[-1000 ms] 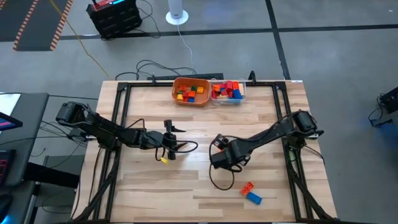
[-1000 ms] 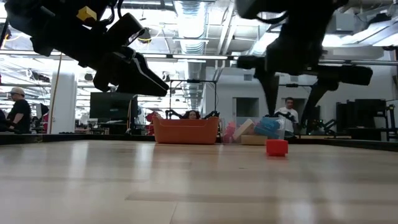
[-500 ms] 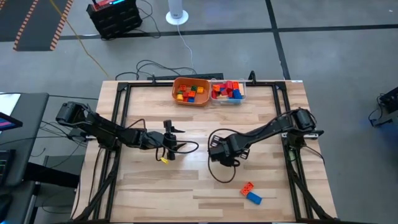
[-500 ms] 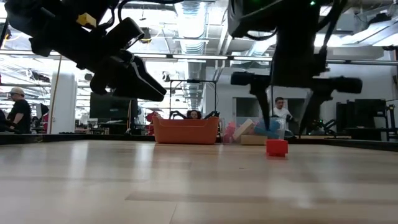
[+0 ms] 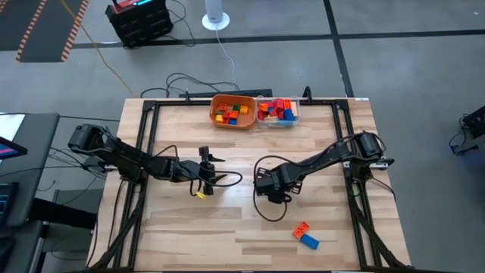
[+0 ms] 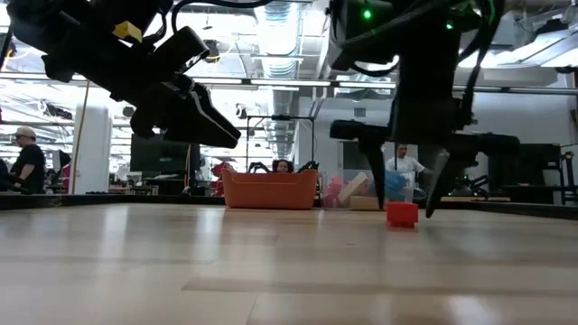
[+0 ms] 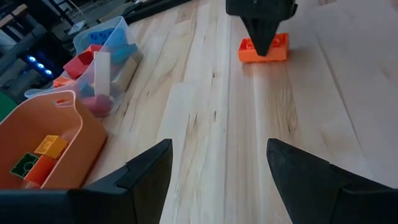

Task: Sort blocks by size
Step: Put the top orange game piece into the transparent bin

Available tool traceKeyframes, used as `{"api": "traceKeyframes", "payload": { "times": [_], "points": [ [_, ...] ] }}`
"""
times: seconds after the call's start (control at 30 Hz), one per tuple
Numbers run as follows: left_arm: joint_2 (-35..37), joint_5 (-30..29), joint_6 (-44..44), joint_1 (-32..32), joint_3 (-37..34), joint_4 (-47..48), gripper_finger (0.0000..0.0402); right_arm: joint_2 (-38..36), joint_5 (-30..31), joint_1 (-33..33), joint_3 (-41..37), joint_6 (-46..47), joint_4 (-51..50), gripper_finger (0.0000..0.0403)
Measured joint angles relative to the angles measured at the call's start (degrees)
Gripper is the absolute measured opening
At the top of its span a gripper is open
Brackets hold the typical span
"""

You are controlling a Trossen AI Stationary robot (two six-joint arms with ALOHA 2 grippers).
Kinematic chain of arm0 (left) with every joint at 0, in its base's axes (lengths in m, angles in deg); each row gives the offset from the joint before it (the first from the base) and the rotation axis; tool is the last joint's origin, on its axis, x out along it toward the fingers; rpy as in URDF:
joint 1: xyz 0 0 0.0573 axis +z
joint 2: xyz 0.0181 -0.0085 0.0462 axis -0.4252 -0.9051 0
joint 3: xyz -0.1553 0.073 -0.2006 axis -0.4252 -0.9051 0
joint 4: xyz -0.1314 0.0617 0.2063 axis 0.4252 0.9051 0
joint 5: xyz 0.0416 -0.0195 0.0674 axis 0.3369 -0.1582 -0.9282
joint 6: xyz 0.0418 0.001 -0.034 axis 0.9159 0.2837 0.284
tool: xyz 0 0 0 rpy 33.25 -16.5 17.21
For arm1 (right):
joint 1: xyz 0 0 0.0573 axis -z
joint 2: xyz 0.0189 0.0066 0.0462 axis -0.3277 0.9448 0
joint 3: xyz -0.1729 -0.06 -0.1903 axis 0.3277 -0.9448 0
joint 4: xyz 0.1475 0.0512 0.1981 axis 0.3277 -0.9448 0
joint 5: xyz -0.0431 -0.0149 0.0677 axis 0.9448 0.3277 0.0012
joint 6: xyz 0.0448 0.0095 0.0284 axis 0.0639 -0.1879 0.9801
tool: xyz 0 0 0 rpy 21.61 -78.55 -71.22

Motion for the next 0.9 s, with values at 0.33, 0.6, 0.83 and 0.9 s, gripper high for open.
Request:
{"api": "traceKeyframes", "payload": {
  "times": [0.33, 0.6, 0.83, 0.9],
  "points": [
    [0.0, 0.0, 0.0, 0.0, 0.0, 0.4, 0.0253, -0.1, -2.7, 1.4, -0.8, -0.1, 0.6, 0.0157],
    [0.0, 0.0, 0.3, 0.0, 0.0, 0.8, 0.0253, -2.5, -3.1, 9.3, -0.8, 4.7, -4.0, 0.0149],
    [0.0, -3.6, 1.9, 0.0, 0.0, 0.7, 0.0253, -12.6, -1.9, 24.3, -0.8, 7.9, -0.8, 0.0149],
    [0.0, -4.3, 2.3, 0.0, 0.0, 0.7, 0.0253, -16.4, -3.9, 27.9, -0.8, 8.3, 4.9, 0.0150]
  ]
}}
